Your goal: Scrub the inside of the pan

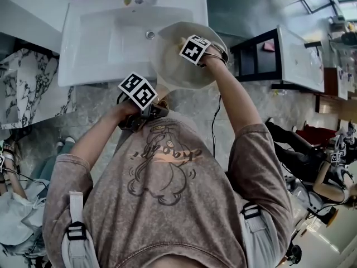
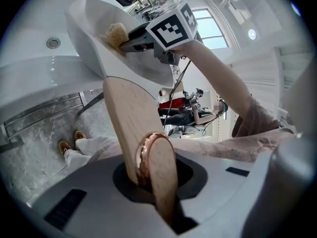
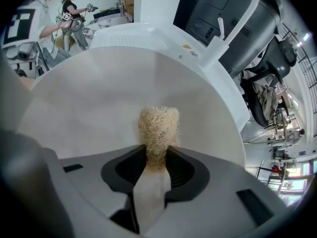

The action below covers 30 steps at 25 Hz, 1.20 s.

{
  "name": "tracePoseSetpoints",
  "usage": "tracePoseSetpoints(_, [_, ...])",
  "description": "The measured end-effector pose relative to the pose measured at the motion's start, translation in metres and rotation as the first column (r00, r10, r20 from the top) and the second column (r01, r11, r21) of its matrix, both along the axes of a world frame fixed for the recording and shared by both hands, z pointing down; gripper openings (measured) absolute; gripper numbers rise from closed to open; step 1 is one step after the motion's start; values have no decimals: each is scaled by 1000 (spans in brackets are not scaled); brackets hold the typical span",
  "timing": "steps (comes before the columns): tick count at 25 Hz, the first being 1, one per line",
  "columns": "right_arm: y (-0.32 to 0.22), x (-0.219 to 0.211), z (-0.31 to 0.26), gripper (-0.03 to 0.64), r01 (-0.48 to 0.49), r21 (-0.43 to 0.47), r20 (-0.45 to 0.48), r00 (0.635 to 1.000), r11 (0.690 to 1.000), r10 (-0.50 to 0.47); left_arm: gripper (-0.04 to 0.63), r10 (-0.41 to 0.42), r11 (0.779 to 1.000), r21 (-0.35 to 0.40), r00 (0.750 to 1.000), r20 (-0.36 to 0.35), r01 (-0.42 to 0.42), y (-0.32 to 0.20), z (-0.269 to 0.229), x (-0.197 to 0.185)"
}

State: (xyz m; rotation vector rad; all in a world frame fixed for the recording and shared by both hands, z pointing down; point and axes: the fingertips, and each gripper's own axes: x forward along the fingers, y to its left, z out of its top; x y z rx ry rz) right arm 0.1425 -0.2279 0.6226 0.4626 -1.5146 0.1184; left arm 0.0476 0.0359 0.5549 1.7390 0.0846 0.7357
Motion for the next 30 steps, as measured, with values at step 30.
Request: tracePoseSetpoints(30, [115, -39, -2, 138, 86, -349, 181, 983, 933, -23, 40, -5, 1000, 14, 1000, 10, 5, -3, 0, -3])
